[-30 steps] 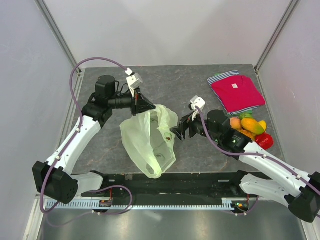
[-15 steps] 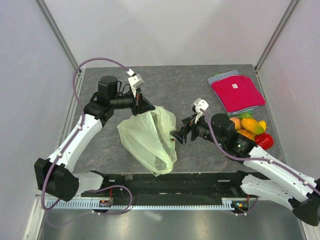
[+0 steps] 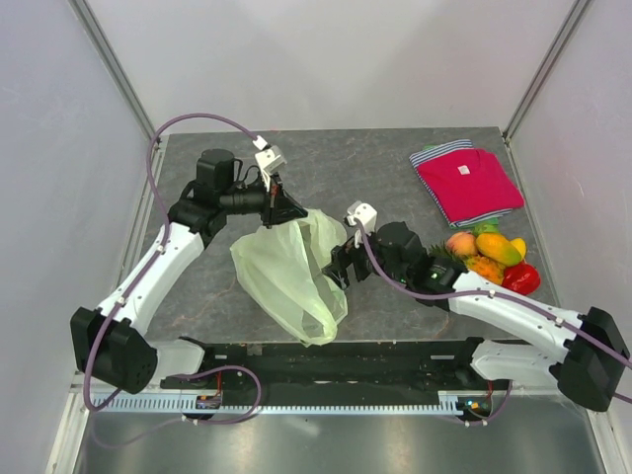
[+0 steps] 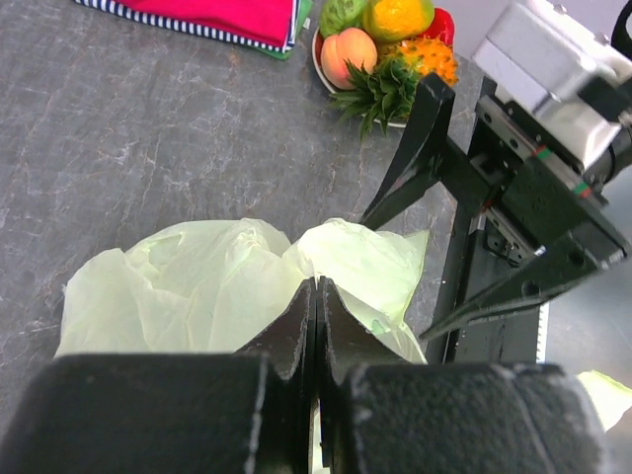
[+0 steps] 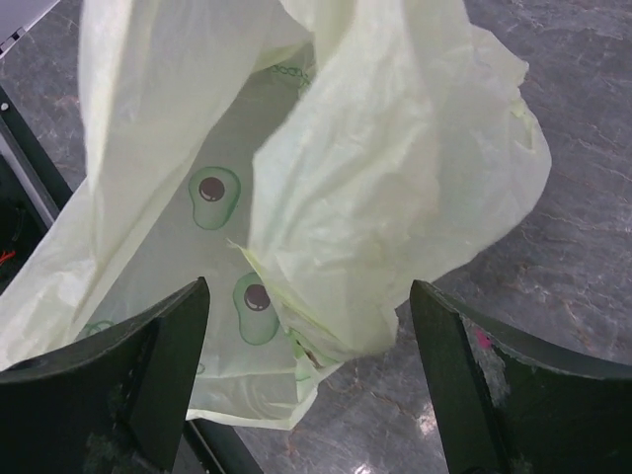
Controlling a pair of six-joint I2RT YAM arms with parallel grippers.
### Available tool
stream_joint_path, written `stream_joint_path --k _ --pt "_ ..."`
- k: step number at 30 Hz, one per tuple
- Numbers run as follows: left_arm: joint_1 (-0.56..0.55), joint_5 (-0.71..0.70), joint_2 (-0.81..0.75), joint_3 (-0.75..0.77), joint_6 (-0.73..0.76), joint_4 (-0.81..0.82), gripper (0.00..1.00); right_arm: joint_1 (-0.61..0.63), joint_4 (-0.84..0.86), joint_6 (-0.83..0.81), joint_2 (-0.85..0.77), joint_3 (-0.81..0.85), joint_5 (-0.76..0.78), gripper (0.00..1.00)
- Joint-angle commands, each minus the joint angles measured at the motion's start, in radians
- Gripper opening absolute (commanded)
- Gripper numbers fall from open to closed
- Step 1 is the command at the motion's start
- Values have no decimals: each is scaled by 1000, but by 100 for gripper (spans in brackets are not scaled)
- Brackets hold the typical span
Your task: Place the fruits into the plastic bag
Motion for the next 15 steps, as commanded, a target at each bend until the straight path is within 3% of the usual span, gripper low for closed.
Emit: stream_joint_path --k 1,5,6,7,8,9,11,12,13,15 --pt "-12 64 65 59 2 18 1 14 107 -20 60 70 34 90" --pt "-56 49 123 88 -8 23 2 16 136 -2 74 53 55 81" --pt "-68 29 128 90 -6 26 2 16 142 7 66 48 81 66" --pt "-71 20 133 90 -11 27 2 16 145 13 63 44 93 58" --pt "-73 14 139 91 -11 32 2 16 141 20 61 42 128 33" --pt "-75 3 142 91 -21 47 1 16 135 32 60 41 153 19" --pt "-76 -9 142 98 -35 72 5 16 115 50 58 45 248 0" --pt "-78 -26 145 102 -50 93 10 16 102 72 55 50 282 0" --pt "-79 -37 143 108 -55 102 26 16 72 82 54 62 311 0" --pt "-84 -84 131 124 -55 116 47 17 26 107 49 81 415 0"
